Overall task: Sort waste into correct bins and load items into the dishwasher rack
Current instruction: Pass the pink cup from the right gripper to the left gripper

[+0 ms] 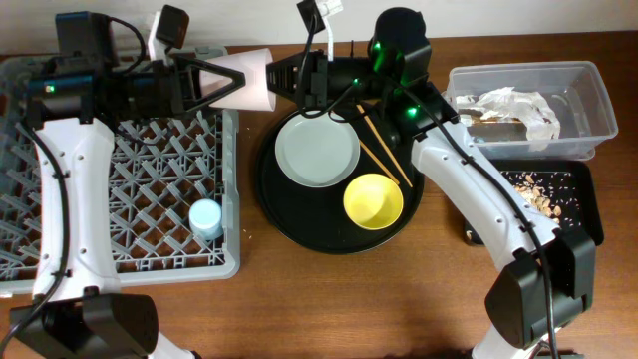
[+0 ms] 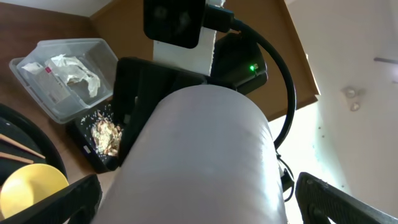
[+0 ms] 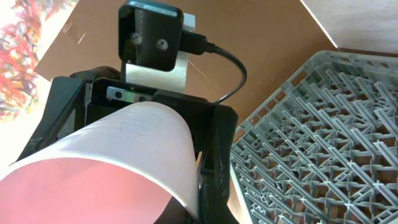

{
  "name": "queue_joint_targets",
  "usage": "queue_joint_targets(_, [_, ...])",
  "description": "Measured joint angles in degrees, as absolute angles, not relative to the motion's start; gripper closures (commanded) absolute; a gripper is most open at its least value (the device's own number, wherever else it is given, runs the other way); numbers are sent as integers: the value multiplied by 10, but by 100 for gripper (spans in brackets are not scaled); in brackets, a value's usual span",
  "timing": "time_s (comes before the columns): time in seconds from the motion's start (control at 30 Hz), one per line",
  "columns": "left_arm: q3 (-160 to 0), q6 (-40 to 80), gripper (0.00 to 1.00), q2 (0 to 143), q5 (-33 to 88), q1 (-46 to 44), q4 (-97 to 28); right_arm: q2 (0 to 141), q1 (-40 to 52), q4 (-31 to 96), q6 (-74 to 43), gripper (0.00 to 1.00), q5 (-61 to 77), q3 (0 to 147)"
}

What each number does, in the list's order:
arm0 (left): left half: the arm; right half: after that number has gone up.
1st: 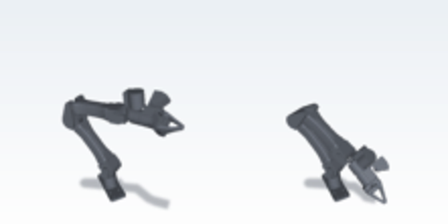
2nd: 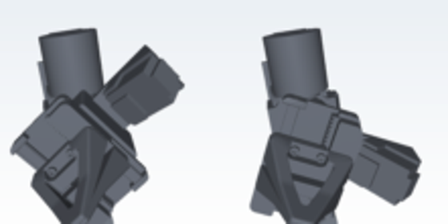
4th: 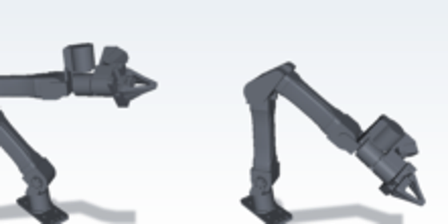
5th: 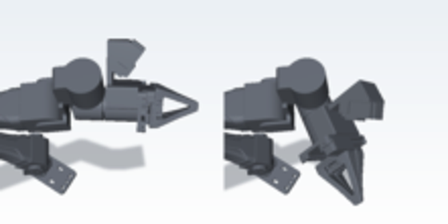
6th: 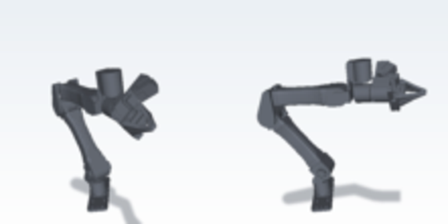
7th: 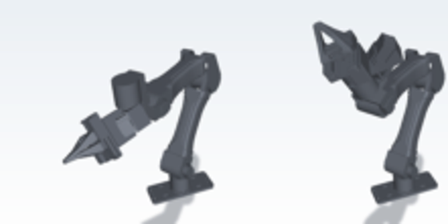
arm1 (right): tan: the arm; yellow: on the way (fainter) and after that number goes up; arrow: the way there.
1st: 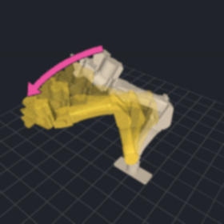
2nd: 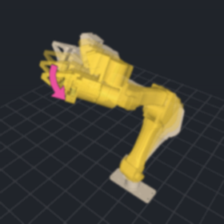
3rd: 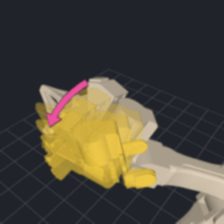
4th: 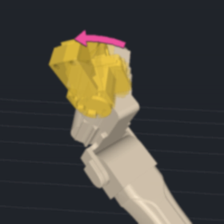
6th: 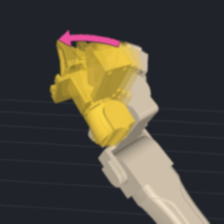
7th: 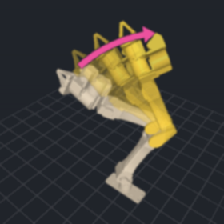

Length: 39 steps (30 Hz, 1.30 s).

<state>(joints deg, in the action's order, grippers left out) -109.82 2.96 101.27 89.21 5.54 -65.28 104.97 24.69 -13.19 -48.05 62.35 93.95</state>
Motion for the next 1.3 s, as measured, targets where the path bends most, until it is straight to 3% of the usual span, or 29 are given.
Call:
queue_joint_targets(0.5, [-1098,30,2,1013,892,55,-657,1050,259,-121,-478,96,640,940])
queue_joint_targets(0.6, [-1098,28,11,1013,892,55,-662,1050,260,-121,-478,96,640,940])
queue_joint_targets(0.7, [-1098,29,29,1013,893,55,-664,1050,260,-120,-477,96,639,940])
queue_joint_targets(1.0, [-1098,24,36,1013,891,56,-665,1051,260,-121,-478,95,640,940])
queue_joint_targets(1.03, [-1098,24,36,1013,892,56,-665,1051,260,-121,-478,93,640,940])
queue_joint_targets(1.17, [-1098,24,36,1013,889,57,-665,1051,260,-124,-480,70,644,940])
queue_joint_targets(1.3, [-1098,24,36,1013,887,63,-666,1052,257,-123,-476,64,644,940])
